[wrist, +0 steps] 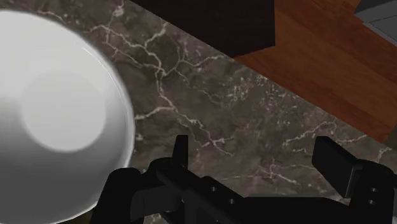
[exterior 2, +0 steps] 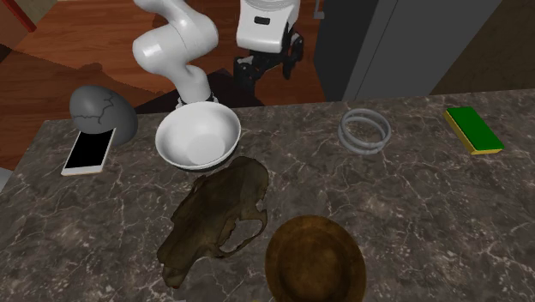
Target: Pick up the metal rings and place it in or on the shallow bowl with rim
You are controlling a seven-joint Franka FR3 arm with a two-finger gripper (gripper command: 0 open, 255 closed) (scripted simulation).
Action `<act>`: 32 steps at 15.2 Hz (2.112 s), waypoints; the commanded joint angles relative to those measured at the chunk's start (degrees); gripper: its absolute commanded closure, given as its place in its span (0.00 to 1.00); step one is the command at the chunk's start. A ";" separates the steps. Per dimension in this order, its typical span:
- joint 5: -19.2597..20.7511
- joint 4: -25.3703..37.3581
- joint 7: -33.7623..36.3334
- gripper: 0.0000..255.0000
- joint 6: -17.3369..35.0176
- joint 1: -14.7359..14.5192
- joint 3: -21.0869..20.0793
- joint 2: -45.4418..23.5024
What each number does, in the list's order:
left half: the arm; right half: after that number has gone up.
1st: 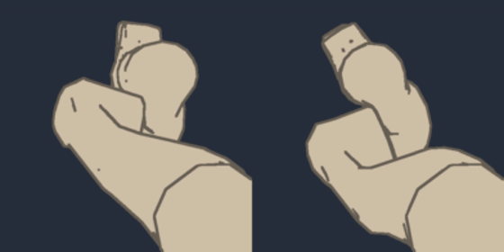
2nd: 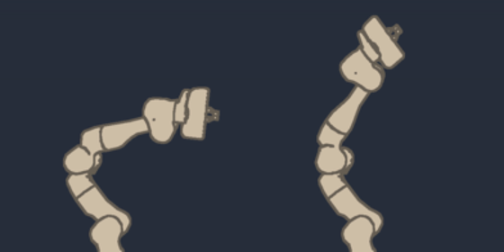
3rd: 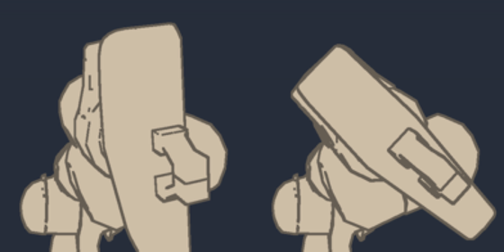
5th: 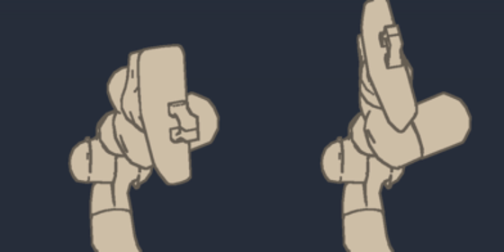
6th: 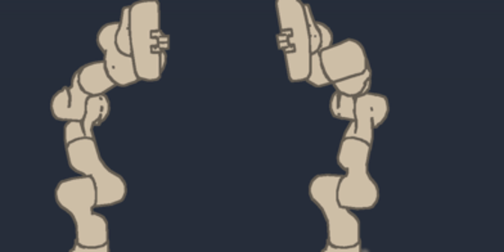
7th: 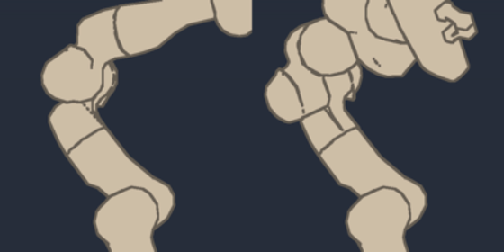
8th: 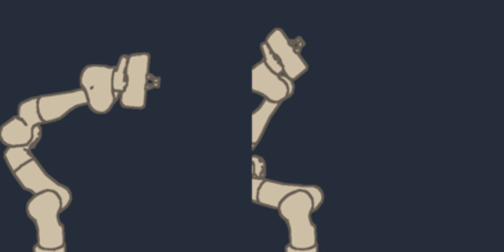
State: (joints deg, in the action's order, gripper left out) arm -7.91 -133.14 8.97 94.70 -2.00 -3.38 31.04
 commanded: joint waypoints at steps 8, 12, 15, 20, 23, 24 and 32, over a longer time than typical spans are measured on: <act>1.02 11.02 6.20 0.00 8.58 -1.79 -5.76 -18.19; 3.00 17.87 9.39 0.00 10.69 -2.71 -7.75 -26.80; 5.00 23.85 11.85 0.00 11.48 -3.66 -8.86 -33.45; 5.03 21.20 11.88 0.00 14.52 -3.79 -8.90 -33.84; 5.08 18.99 11.93 0.00 17.22 -3.87 -8.96 -34.34; 5.08 18.98 11.92 0.00 17.22 -3.87 -8.96 -34.33; 5.08 18.99 11.92 1.00 17.21 -3.87 -8.96 -34.34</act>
State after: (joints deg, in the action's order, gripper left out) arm -2.83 -114.15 20.90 111.91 -5.87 -12.34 -3.30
